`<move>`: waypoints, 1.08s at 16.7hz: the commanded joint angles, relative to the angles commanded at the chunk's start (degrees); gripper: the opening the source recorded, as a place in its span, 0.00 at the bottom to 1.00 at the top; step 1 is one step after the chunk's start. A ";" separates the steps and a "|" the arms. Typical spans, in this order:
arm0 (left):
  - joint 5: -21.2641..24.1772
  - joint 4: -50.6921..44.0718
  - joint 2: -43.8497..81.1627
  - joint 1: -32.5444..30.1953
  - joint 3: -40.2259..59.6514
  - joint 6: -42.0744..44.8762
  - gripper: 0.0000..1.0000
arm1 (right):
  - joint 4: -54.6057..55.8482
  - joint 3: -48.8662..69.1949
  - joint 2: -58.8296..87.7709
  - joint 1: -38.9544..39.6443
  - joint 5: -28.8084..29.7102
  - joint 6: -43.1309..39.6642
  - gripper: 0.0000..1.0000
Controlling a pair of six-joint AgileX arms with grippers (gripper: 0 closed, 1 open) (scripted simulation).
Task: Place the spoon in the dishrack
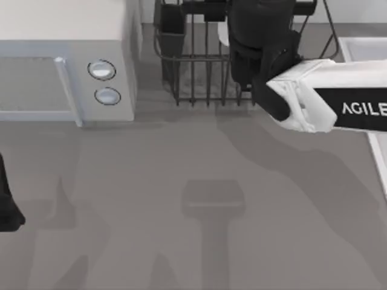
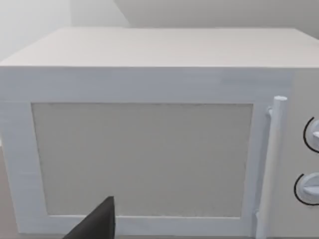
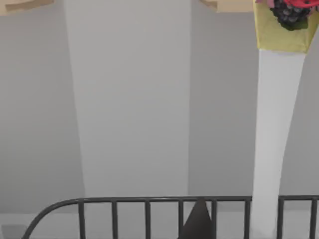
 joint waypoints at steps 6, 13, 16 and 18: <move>0.00 0.00 0.00 0.00 0.00 0.00 1.00 | 0.01 0.00 0.01 -0.01 -0.01 0.00 0.15; 0.00 0.00 0.00 0.00 0.00 0.00 1.00 | 0.01 0.00 0.01 -0.01 -0.01 0.00 0.68; 0.00 0.00 0.00 0.00 0.00 0.00 1.00 | 0.01 0.00 0.01 -0.01 -0.01 0.00 0.90; 0.00 0.00 0.00 0.00 0.00 0.00 1.00 | 0.01 0.00 0.01 -0.01 -0.01 0.00 1.00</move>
